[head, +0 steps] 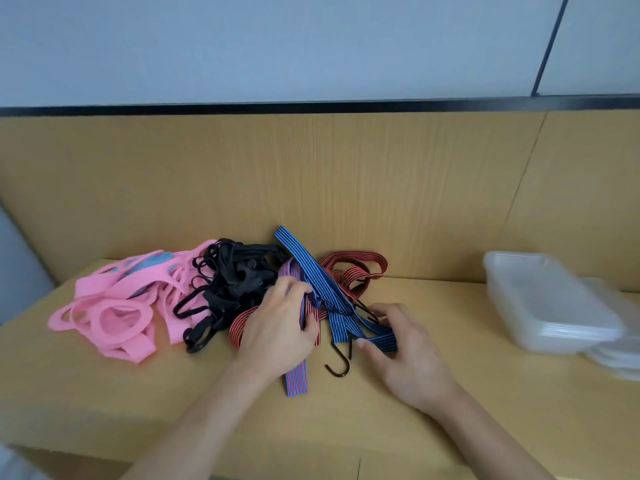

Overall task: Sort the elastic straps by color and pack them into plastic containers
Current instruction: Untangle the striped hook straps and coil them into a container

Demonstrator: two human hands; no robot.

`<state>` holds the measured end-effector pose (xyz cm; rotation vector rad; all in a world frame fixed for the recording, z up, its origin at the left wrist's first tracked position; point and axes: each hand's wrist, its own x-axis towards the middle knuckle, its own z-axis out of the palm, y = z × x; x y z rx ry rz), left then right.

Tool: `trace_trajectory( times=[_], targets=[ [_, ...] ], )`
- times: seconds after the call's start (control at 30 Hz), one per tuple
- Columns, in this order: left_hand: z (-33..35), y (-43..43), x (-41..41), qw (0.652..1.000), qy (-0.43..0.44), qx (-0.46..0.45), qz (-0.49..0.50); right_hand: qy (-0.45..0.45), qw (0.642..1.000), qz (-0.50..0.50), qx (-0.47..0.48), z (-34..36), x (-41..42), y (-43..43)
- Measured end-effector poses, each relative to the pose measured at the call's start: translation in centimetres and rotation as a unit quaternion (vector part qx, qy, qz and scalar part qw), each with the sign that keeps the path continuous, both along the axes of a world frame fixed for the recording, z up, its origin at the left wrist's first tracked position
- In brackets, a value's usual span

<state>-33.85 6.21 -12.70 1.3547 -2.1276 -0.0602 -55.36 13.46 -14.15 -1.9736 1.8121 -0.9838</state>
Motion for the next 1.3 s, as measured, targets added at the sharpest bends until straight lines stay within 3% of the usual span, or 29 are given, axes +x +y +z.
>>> trace_trajectory(
  times=[0.13, 0.3, 0.47, 0.63, 0.87, 1.0, 1.07, 1.17, 1.3],
  targets=[
    [0.9, -1.8, -0.6, 0.997, -0.074, -0.018, -0.019, -0.032, 0.999, 0.006, -0.015, -0.1, -0.3, 0.4],
    [0.2, -2.7, -1.3, 0.996, -0.076, -0.013, -0.047, -0.04, 0.999, -0.002, -0.037, -0.7, -0.6, 0.1],
    [-0.3, -2.5, -0.8, 0.996, 0.062, 0.023, -0.055, -0.107, 0.99, -0.065, -0.058, -1.5, -0.7, -1.1],
    [2.7, -2.8, -0.1, 0.974, 0.213, 0.064, -0.05, -0.125, 0.988, -0.083, -0.044, -1.3, -0.5, -1.3],
    [8.6, -2.3, -1.2, 0.889, 0.434, 0.124, -0.074, -0.156, 0.982, -0.104, -0.034, -0.5, -0.8, -0.6],
    [11.2, -1.7, -4.0, 0.862, 0.471, 0.14, -0.123, -0.112, 0.98, -0.113, -0.121, 0.0, -0.4, 0.4],
    [12.1, -1.5, -5.6, 0.855, 0.477, 0.145, -0.143, -0.067, 0.98, -0.078, -0.169, 0.2, -0.1, 1.3],
    [12.9, -1.6, -8.1, 0.847, 0.48, 0.159, -0.164, -0.039, 0.985, -0.012, -0.169, 0.2, 0.5, 1.8],
    [12.7, -2.8, -11.1, 0.859, 0.449, 0.17, -0.18, -0.081, 0.976, -0.055, -0.192, 0.3, 0.6, 1.3]
  ],
)
